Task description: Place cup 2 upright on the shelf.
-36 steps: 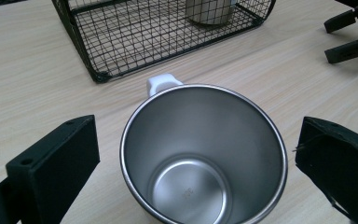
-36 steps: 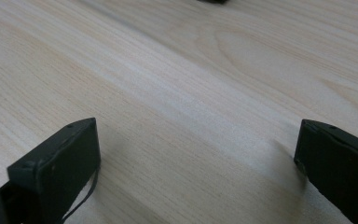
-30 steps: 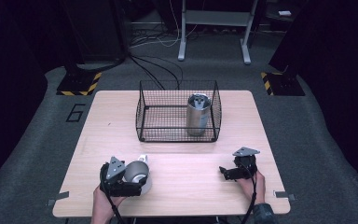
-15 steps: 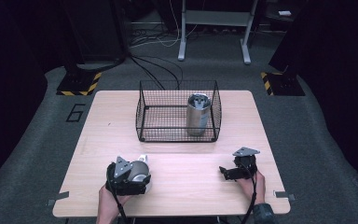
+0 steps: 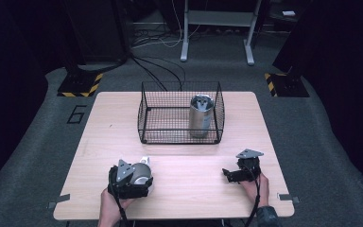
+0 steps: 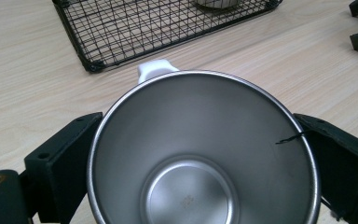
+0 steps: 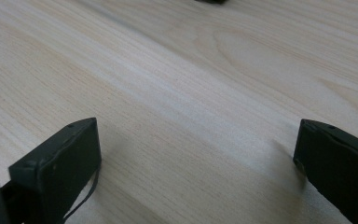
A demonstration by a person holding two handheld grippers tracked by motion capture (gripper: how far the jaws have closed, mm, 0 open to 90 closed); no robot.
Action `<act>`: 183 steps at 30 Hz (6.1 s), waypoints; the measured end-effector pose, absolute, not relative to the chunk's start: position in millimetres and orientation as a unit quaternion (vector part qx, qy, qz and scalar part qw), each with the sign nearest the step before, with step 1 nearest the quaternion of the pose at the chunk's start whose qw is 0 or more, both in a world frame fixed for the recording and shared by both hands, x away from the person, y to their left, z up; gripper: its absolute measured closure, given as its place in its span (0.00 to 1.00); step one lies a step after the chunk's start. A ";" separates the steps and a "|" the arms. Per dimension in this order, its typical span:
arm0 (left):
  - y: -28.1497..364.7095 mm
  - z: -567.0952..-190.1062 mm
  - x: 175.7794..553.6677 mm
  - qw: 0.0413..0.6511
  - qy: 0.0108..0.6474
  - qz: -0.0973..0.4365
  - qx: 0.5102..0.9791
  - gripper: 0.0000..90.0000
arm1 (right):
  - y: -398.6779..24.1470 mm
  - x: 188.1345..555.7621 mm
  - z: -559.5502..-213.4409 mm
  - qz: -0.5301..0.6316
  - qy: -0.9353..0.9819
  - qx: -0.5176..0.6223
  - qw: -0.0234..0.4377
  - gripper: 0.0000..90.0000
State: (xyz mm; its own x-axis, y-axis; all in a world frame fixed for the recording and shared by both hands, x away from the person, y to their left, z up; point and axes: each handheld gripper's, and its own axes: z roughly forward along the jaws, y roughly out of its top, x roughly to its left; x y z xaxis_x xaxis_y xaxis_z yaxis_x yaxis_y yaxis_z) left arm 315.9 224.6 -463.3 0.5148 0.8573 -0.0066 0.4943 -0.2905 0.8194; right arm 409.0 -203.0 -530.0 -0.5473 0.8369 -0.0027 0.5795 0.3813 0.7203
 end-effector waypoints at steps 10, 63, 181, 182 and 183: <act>225.7 -458.2 316.0 0.412 0.418 0.223 0.778 0.07 | -203.6 409.5 -530.0 0.344 0.811 0.435 0.189 0.00; 200.7 -384.7 371.4 0.433 0.358 0.230 0.794 0.07 | -203.3 409.3 -529.6 0.340 0.812 0.438 0.185 0.00; 152.4 -388.0 565.6 0.393 0.408 0.218 0.795 0.07 | -203.4 409.5 -529.7 0.340 0.812 0.436 0.186 0.00; 152.1 -389.5 566.4 0.397 0.412 0.217 0.791 0.07 | -203.4 409.5 -529.7 0.340 0.812 0.436 0.186 0.00; 152.7 -390.0 566.9 0.396 0.413 0.216 0.791 0.07 | -203.4 409.5 -529.7 0.340 0.812 0.436 0.186 0.00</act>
State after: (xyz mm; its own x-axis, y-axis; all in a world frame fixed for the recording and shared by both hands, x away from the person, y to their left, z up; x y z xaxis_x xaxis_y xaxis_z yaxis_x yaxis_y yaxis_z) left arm 566.9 152.7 -390.0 0.5660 0.8243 0.0145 0.4828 -0.3456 0.8047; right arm 409.5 -203.4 -529.7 -0.5505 0.8348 -0.0065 0.5814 0.3890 0.7146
